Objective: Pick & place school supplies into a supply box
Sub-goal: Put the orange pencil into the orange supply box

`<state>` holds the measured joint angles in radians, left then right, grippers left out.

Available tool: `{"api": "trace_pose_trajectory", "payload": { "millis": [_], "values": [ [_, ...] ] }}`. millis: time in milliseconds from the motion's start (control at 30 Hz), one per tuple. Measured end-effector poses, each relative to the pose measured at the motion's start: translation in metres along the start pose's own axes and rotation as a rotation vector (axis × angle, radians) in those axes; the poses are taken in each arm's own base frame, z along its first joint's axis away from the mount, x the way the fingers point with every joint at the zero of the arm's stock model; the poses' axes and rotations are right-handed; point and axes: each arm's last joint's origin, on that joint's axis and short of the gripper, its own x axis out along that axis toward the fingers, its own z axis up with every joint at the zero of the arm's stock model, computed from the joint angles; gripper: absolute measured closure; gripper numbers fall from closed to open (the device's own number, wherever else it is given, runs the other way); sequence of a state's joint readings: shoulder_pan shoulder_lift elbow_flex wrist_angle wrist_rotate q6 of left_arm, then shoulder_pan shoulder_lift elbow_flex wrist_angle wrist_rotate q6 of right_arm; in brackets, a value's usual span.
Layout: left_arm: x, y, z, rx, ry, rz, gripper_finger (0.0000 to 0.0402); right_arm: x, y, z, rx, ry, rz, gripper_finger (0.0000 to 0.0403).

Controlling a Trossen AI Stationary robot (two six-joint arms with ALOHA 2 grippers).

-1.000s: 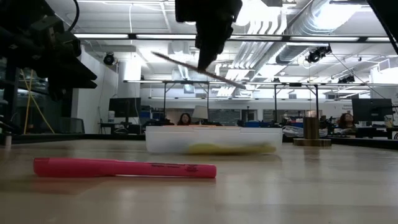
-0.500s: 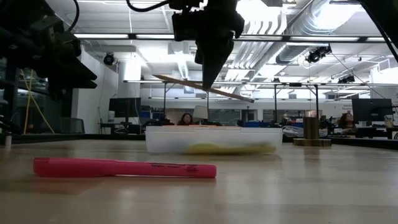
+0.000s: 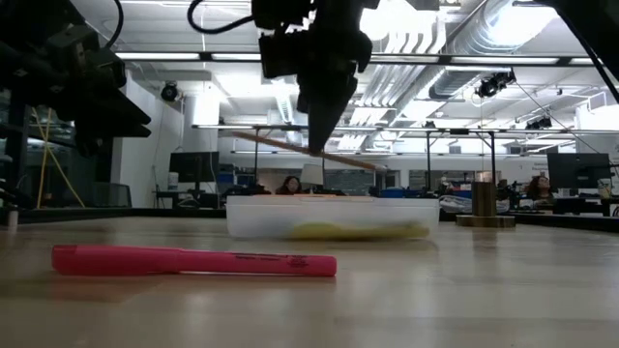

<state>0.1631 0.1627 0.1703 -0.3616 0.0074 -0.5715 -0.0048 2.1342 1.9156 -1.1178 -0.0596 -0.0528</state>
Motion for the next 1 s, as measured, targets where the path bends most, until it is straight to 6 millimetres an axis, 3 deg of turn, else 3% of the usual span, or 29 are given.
{"api": "trace_pose_trajectory", "payload": {
  "millis": [333,633,1000],
  "values": [
    [0.0,0.0,0.0,0.002,0.0,0.002,0.0261,0.027,-0.001,-0.003,0.003,0.11,0.029,0.0403],
    [0.0,0.0,0.0,0.002,0.0,0.001,0.0261,0.028,-0.001,-0.004,-0.008,0.121,0.024,0.0403],
    [0.0,0.0,0.0,0.001,-0.001,-0.001,0.0261,0.047,-0.002,-0.003,-0.028,0.15,0.035,0.0403]
  ]
}}
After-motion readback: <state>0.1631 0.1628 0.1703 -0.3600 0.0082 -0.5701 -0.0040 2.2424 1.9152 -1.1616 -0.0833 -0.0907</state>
